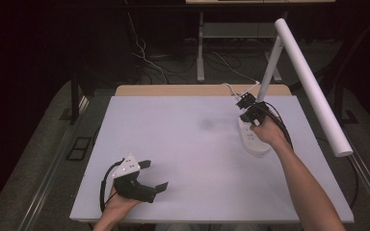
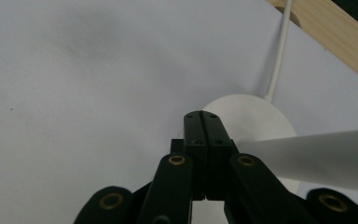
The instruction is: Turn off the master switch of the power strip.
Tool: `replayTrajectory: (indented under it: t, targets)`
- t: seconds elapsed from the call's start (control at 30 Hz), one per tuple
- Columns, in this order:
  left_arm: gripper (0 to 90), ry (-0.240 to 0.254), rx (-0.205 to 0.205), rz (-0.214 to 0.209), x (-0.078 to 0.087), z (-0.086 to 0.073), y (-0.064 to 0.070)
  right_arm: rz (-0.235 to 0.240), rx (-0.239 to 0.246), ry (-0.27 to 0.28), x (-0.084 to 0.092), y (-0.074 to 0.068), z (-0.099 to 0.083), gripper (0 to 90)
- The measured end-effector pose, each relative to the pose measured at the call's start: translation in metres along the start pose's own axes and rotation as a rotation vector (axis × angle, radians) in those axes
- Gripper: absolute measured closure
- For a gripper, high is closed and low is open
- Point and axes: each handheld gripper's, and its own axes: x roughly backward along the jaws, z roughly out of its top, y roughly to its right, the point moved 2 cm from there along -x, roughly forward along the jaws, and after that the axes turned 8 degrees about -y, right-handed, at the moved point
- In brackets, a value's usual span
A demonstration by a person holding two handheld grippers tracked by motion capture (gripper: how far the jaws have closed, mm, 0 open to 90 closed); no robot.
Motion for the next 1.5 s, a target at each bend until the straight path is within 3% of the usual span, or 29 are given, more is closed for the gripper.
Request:
replayTrajectory:
  t: [0.43, 1.5]
  targets:
    - [0.0, 0.004, 0.002, 0.001, 0.0, 0.0, -0.001, -0.039, -0.014, -0.017, -0.003, 0.01, 0.015, 89.4]
    - [0.0, -0.002, -0.006, -0.005, 0.0, 0.0, 0.001, -0.092, -0.008, -0.143, -0.04, 0.009, 0.016, 89.5]
